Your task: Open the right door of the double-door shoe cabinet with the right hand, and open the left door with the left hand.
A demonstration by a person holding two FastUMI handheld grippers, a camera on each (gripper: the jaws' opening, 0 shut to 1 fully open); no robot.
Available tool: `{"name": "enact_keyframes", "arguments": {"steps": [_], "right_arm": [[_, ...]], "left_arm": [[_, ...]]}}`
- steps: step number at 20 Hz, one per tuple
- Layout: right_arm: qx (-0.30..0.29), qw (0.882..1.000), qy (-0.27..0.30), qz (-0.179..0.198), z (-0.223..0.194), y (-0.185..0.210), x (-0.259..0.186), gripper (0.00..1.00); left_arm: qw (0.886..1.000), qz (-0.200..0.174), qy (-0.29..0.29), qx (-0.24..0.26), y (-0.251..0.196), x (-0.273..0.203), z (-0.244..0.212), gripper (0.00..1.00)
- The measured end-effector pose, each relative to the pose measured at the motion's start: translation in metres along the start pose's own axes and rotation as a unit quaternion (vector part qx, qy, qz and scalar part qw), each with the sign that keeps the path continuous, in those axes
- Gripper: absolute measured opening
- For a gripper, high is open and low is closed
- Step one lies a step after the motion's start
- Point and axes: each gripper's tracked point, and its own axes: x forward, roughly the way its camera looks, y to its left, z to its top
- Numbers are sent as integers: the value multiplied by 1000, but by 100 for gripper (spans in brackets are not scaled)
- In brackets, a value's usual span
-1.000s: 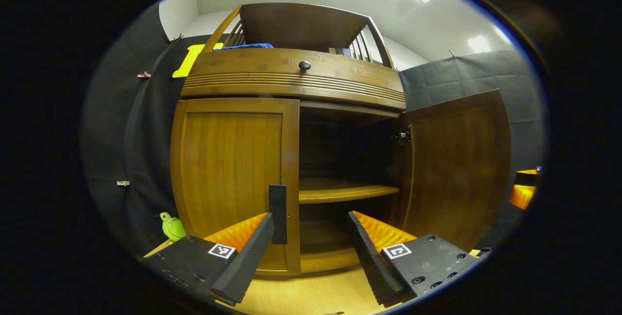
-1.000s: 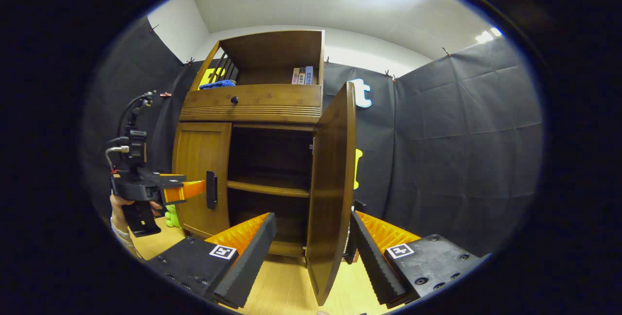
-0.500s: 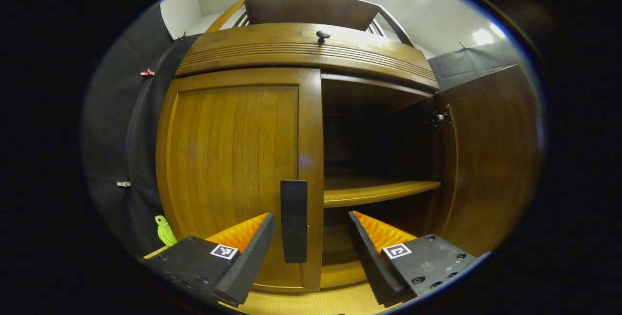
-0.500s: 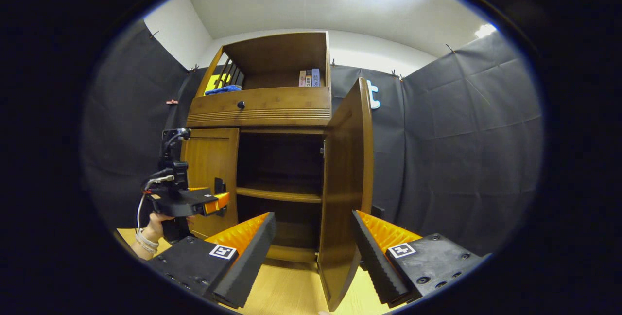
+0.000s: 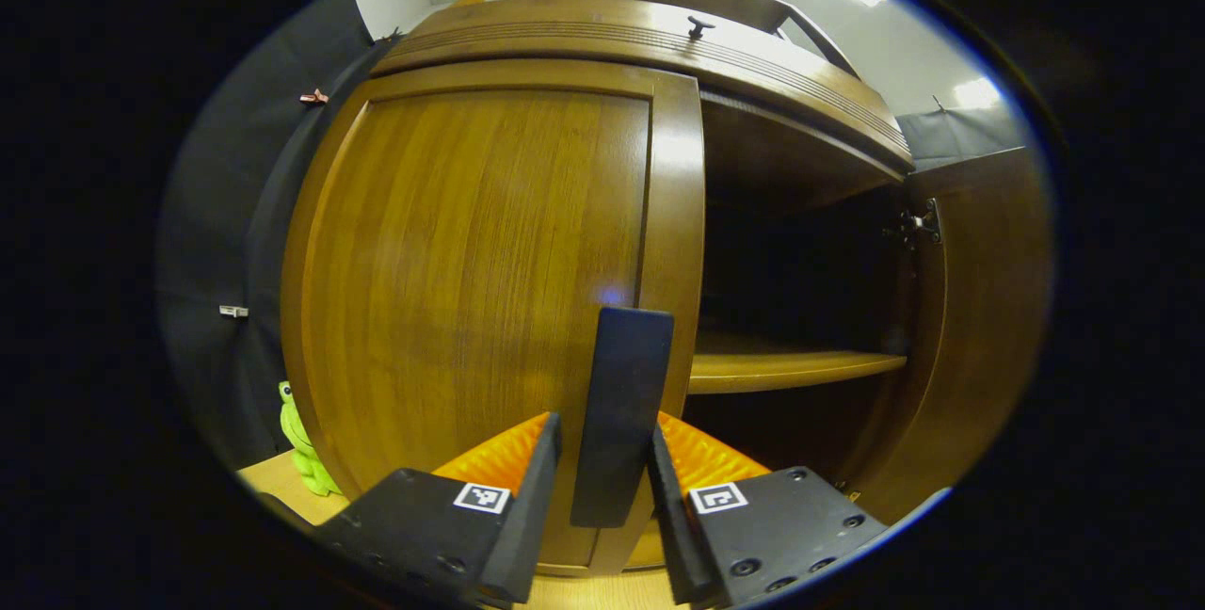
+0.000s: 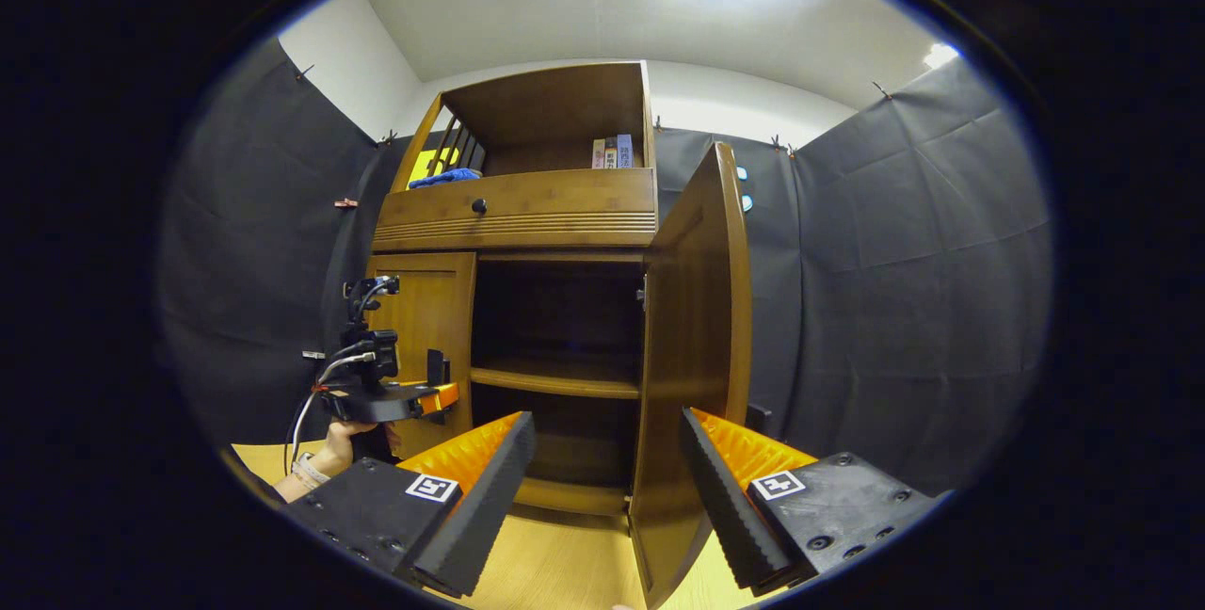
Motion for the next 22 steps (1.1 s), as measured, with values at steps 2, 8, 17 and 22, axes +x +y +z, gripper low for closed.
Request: {"name": "enact_keyframes", "arguments": {"steps": [2, 8, 17, 22], "right_arm": [[-1, 1000, 3, 2, -1, 2, 2, 97], [9, 1000, 20, 8, -11, 3, 5, 97], [4, 1000, 13, -1, 0, 9, 0, 96], [5, 1000, 16, 11, 2, 28, -6, 97]], "left_arm": [[1000, 3, -6, 17, -1, 0, 2, 43], [999, 6, -6, 36, -1, -2, 3, 37], [999, -24, 15, 40, 2, -51, 5, 31], [998, -39, 15, 40, 14, -95, 9, 31]]}}
